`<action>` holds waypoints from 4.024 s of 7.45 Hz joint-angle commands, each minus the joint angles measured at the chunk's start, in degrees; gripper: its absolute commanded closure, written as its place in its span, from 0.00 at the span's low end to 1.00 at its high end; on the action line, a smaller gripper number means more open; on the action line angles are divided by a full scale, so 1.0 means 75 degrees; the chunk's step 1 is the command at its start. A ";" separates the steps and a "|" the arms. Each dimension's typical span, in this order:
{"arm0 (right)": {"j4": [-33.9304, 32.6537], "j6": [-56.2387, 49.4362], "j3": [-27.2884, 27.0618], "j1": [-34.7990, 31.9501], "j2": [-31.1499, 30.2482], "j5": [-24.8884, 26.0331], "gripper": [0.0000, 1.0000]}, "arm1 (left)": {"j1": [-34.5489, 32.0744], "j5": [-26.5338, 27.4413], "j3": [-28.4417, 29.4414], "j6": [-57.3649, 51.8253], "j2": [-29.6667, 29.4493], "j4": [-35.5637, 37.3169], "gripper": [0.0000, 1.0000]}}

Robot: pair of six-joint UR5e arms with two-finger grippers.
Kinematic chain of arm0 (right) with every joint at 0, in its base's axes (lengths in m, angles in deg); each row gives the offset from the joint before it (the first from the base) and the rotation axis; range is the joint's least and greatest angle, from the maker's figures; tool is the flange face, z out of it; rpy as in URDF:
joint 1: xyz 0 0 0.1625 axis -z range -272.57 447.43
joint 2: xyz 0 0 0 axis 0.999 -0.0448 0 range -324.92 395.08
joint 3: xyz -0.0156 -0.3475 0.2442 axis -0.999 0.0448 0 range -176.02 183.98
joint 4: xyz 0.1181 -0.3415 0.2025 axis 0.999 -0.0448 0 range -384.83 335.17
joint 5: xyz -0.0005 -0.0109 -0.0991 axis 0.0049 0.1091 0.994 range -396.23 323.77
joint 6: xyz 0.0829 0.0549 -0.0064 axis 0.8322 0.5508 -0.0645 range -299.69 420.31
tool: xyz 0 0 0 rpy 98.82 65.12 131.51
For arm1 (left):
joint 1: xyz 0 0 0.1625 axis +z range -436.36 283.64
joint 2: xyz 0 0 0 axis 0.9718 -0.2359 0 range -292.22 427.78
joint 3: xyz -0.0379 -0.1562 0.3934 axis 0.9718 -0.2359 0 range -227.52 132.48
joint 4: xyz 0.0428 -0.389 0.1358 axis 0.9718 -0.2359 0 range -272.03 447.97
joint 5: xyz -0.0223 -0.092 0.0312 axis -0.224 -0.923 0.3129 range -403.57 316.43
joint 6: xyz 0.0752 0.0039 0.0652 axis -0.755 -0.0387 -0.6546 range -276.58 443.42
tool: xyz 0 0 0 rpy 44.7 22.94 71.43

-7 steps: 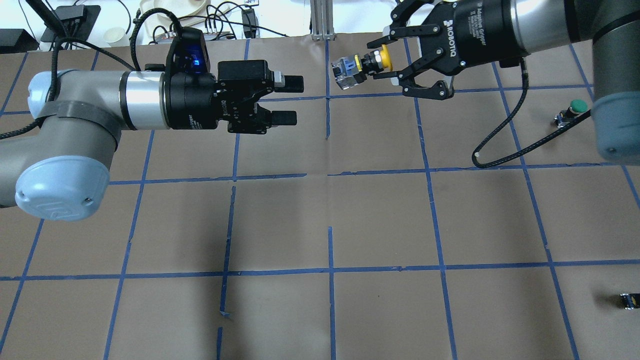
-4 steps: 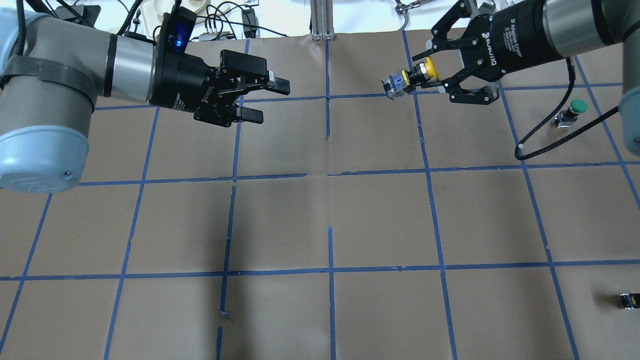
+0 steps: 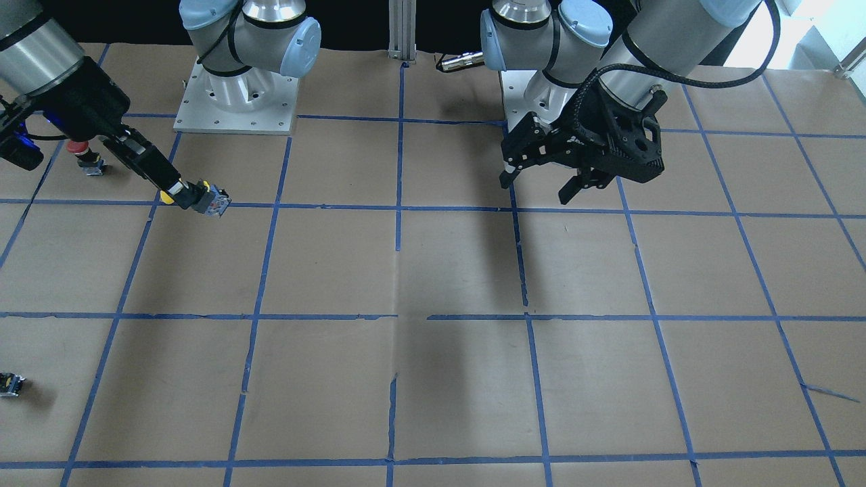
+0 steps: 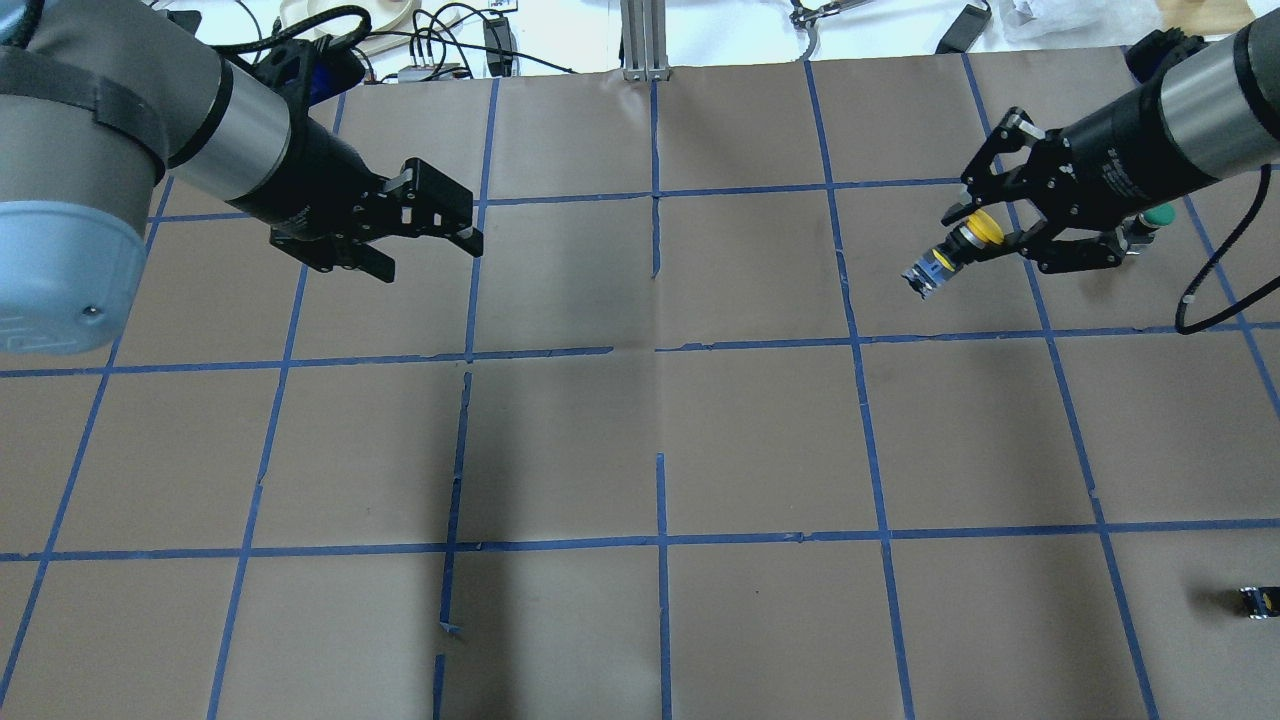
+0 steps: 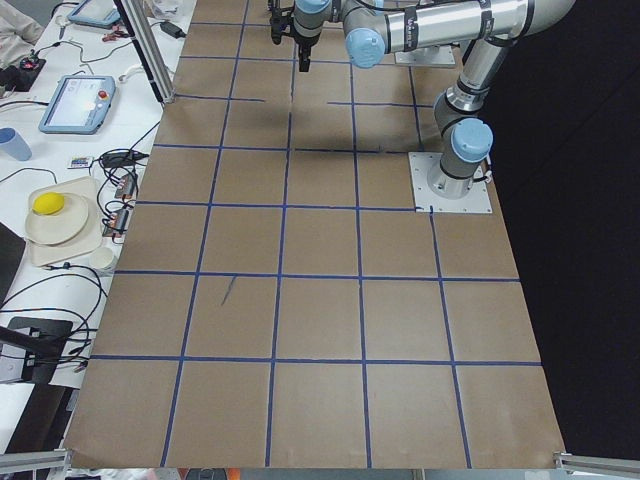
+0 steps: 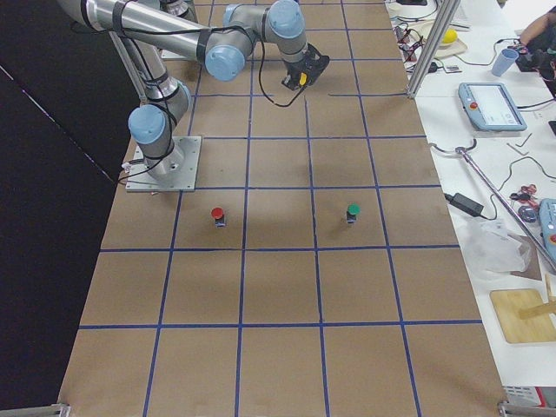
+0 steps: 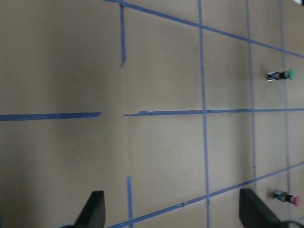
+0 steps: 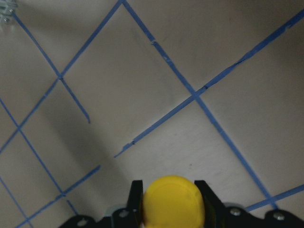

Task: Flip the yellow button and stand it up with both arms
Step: 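Carry the button away with the right gripper while the left gripper withdraws, then lower the button cap-up onto the table with the right gripper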

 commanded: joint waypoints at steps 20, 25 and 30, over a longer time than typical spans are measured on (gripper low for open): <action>-0.1366 -1.9267 -0.0652 0.5381 0.3021 -0.0874 0.96 | 0.0087 0.2084 0.1307 -0.0872 -0.0277 -0.1473 0.01; -0.0662 -2.0128 -0.0628 0.5357 0.3172 -0.0829 0.95 | -0.0277 0.2198 0.1470 -0.0907 -0.0195 -0.1528 0.01; -0.0674 -2.0035 -0.0604 0.5357 0.3432 -0.0747 0.79 | -0.0113 0.2154 0.1670 -0.0720 -0.0278 -0.1824 0.01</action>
